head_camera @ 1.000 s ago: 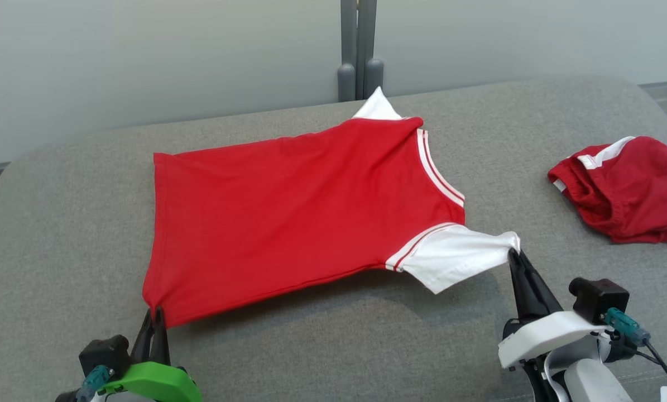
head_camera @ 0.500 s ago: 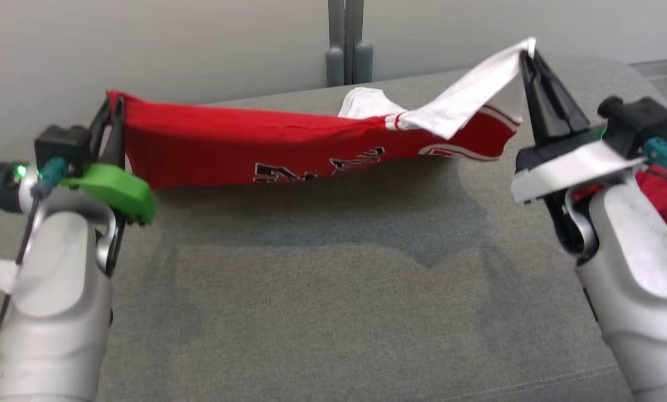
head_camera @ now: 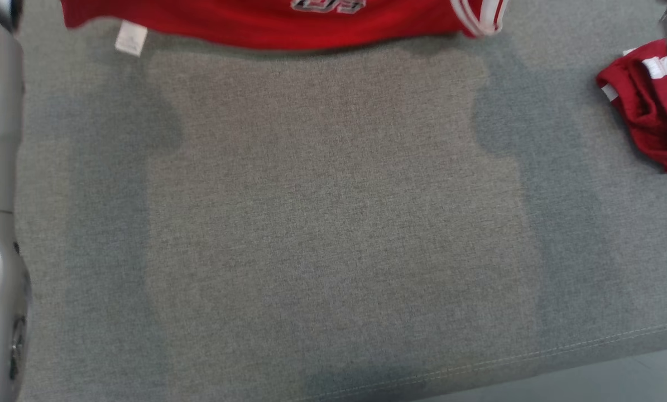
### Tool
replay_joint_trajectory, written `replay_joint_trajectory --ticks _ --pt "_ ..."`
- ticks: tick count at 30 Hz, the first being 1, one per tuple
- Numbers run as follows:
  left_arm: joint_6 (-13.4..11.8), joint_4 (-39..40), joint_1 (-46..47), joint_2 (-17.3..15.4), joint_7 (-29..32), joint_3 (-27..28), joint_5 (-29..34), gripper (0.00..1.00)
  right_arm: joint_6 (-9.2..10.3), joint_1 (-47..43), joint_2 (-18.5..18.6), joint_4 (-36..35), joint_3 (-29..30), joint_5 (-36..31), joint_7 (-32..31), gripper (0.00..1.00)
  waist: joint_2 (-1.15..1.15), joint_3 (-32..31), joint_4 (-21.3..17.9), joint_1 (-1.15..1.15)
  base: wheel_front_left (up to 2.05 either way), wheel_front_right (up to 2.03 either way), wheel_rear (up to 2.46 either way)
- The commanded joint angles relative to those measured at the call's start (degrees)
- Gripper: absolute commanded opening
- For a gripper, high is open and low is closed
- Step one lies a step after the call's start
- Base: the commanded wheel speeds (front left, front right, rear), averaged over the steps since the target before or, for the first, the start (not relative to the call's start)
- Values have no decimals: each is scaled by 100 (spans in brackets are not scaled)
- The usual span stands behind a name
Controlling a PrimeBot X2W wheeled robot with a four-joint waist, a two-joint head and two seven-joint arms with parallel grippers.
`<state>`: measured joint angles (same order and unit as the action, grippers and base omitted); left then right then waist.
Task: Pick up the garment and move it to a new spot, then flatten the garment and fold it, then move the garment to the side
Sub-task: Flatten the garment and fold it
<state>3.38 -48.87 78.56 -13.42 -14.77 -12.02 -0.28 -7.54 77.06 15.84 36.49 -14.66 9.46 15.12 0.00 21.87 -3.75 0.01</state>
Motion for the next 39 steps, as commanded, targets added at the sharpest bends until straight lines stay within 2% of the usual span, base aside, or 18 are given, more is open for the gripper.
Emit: replay_joint_trajectory --ticks 1,5,8,12,17,21,25,32,39 --pt "-94 45 331 -77 -42 4 50 0 11 392 100 -28 174 -183 1 0 0 702 -81 -1 0 0 0" --pt "-237 486 873 -142 -41 -33 149 0 10 1082 158 -159 839 -685 0 0 0 707 -85 -1 0 0 0" --pt "-295 941 963 -158 -42 -28 122 0 10 1336 187 -554 1219 -1093 1 0 0 722 -48 -1 0 0 0" --pt "-250 1296 643 -238 -36 -94 116 0 9 1185 211 -914 1182 -1286 -1 0 0 812 -38 -1 0 0 0" --pt "-210 1515 -25 -250 -36 -1 -133 0 10 560 295 -959 1185 -972 0 0 0 1139 -38 -1 0 0 0" --pt "-188 1612 -817 -161 -37 111 -314 0 10 -356 403 -1194 1059 -397 0 0 0 1286 -29 -1 0 0 0" --pt "-153 1744 -1785 -9 -38 301 -538 0 11 -1514 475 -1416 869 228 0 0 0 1102 -73 -1 0 0 0" --pt "37 1695 -3627 242 -38 583 -595 0 10 -3589 454 -1686 446 966 0 0 0 289 -132 -1 0 0 0" --pt "150 1655 -5351 654 -37 1183 -867 0 11 -5320 267 -1569 596 1359 0 0 0 -685 -158 -1 0 0 0"
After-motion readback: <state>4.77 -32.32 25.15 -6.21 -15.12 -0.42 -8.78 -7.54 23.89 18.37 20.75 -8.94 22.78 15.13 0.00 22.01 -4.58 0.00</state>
